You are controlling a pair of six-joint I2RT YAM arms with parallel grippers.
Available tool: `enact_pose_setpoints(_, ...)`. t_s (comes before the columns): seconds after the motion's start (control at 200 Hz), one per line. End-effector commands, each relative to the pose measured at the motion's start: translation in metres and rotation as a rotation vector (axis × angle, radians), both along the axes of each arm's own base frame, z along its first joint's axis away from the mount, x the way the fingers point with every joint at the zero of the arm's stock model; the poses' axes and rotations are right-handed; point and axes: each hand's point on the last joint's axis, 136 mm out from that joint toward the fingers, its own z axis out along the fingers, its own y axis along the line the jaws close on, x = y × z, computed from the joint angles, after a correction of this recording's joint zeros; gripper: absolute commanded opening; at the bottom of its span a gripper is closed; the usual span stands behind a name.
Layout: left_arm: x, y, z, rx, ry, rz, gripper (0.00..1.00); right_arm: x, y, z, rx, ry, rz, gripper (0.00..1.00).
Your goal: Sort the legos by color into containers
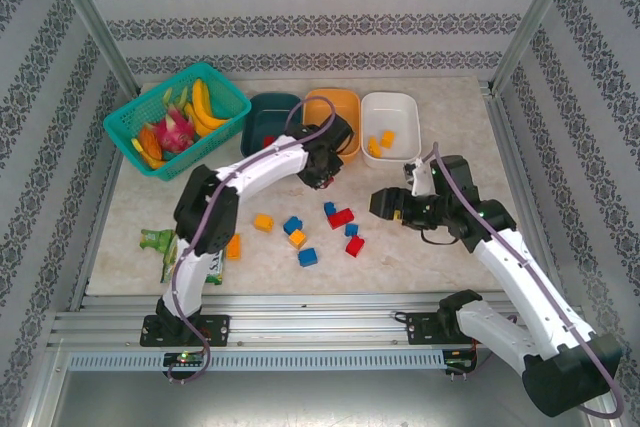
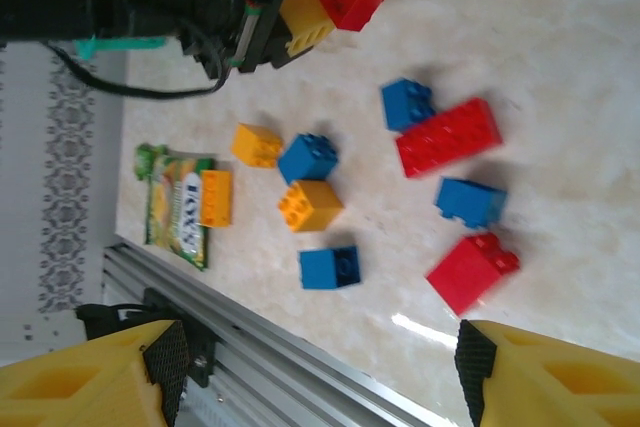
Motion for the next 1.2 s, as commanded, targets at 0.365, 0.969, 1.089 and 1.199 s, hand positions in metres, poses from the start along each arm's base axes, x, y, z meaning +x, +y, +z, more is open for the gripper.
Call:
enact_pose_setpoints(0.365,0.085,0.114,0.038,0.126,-0.032,-0.367,0.32,0.087,0.086,0.088,0.159,-0.287,0.026,0.76)
enact_pose_setpoints(0.969,0.107,0.124,-0.041,0.150,0.100,-0.425,0.52,0.135,0.084,0.071,0.110,-0.194,-0.139,0.76)
enact_pose_setpoints(1.089,0.109,0.123,-0.027,0.146,0.072,-0.424,0.60,0.133,0.077,0.058,0.055,-0.166,-0.157,0.76)
enact_pose_setpoints(1.199,0.112,0.122,-0.002,0.144,0.021,-0.420,0.62,0.129,0.070,0.053,0.002,-0.163,-0.157,0.75)
